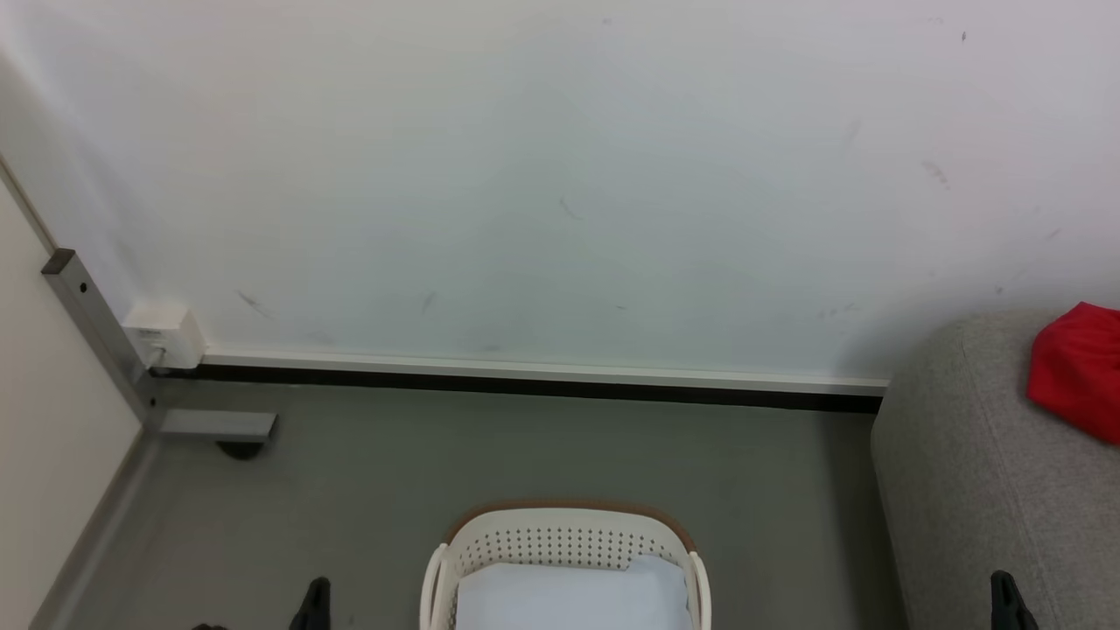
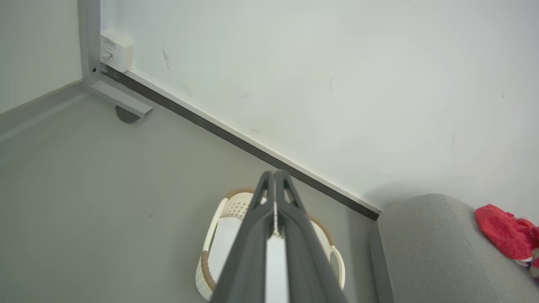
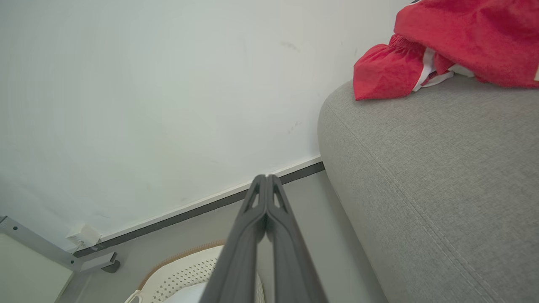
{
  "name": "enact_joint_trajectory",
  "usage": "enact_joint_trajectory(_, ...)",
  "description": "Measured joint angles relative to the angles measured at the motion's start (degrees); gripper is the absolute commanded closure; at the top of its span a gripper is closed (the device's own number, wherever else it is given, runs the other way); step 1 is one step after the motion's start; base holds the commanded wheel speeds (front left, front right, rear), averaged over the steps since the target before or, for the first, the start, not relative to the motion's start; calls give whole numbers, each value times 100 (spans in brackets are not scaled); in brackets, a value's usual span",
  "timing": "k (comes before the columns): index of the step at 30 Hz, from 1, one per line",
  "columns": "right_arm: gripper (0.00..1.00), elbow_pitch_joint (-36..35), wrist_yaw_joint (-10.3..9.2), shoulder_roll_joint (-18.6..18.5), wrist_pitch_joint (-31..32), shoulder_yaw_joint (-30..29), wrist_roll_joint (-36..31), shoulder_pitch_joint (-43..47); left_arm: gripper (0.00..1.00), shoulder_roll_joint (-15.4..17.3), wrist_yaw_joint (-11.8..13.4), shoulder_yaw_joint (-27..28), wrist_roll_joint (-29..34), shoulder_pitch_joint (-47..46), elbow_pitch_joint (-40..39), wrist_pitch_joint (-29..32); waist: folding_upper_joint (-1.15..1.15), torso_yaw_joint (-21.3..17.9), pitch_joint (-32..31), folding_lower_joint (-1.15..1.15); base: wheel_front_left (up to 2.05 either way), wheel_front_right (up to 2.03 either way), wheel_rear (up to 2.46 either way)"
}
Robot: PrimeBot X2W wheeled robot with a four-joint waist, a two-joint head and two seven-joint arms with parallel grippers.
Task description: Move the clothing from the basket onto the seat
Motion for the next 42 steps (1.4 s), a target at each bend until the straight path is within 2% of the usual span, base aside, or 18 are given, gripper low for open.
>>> enact_joint_trajectory(19, 100, -145, 0, -7, 411, 1, 1604, -218, 100, -27, -78, 208, -1608, -169, -198, 411, 0, -34, 76, 0, 0, 0, 0)
enact_joint_trajectory(42, 100, -294, 0, -19, 818, -4, 3159, -433, 100, -59, -155, 430, -3121, -331, -388, 815, 0, -75, 169, 0, 0, 0, 0)
